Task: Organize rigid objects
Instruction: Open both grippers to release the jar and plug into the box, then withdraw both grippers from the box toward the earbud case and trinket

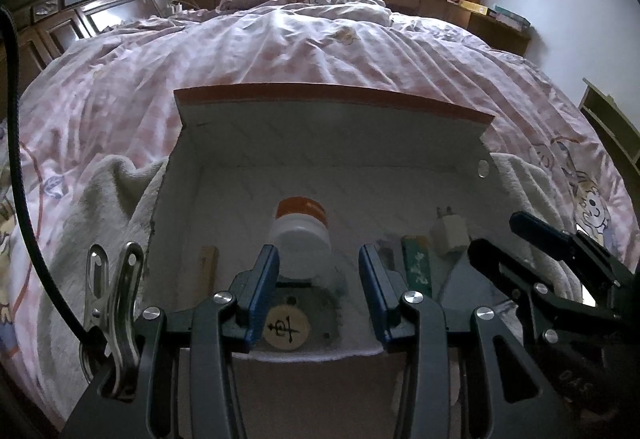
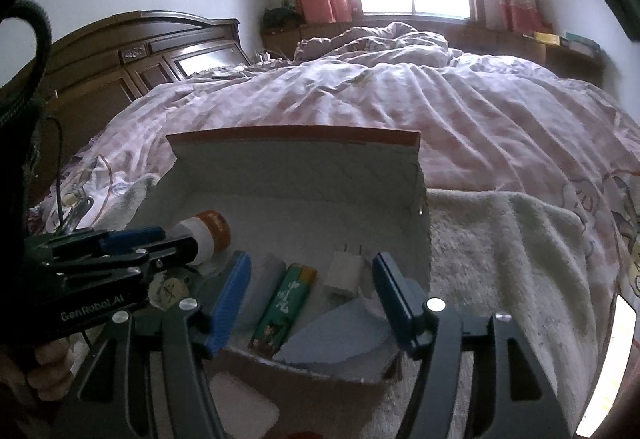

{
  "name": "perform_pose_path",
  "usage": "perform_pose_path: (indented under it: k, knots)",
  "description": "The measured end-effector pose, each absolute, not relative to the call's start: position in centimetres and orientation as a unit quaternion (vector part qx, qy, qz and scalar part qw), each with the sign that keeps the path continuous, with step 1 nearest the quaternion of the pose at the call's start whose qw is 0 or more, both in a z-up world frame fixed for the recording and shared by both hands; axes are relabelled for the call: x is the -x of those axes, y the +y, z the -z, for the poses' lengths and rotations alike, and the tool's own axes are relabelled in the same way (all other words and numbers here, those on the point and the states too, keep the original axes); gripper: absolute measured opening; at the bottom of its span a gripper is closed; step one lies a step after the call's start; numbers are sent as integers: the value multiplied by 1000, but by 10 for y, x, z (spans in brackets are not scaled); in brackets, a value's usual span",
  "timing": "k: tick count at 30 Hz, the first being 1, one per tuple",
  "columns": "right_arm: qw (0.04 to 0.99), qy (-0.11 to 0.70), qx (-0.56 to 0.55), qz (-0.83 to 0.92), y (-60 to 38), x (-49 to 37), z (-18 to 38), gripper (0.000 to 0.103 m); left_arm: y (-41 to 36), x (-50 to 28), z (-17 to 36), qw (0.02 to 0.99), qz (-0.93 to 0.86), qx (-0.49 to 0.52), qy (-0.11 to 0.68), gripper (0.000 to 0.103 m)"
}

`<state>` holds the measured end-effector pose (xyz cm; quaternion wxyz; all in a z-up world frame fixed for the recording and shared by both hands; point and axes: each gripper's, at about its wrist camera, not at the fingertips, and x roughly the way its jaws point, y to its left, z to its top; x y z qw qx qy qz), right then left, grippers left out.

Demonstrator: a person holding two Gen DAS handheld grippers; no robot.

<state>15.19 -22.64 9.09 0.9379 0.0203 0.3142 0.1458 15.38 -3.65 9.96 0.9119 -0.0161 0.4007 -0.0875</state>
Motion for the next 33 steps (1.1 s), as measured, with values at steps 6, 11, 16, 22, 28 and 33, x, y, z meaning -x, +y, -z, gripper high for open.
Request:
perform_pose_path:
  k: [6,11,16,22,28,33]
  knots:
    - [938,314,-21,-145,-229,-138,-94,67,-39,-135,-103,911,95,16,400,42]
    - [939,313,-13,-143,-233,-120,-97,67,-43,-119,-101,910,94,8,404,42]
    - [940,314,-5,-136,-239,-103,-96,67,-43,-104,-99,910,94,6,404,42]
    - [936,327,3,-133,-243,-87,-87,67,-40,-91,-90,905,93,10,415,42]
    - [929,344,11,-134,-241,-74,-69,67,-38,-78,-77,903,76,5,424,42]
    - [918,367,16,-147,-236,-63,-51,67,-35,-70,-66,896,75,11,438,42]
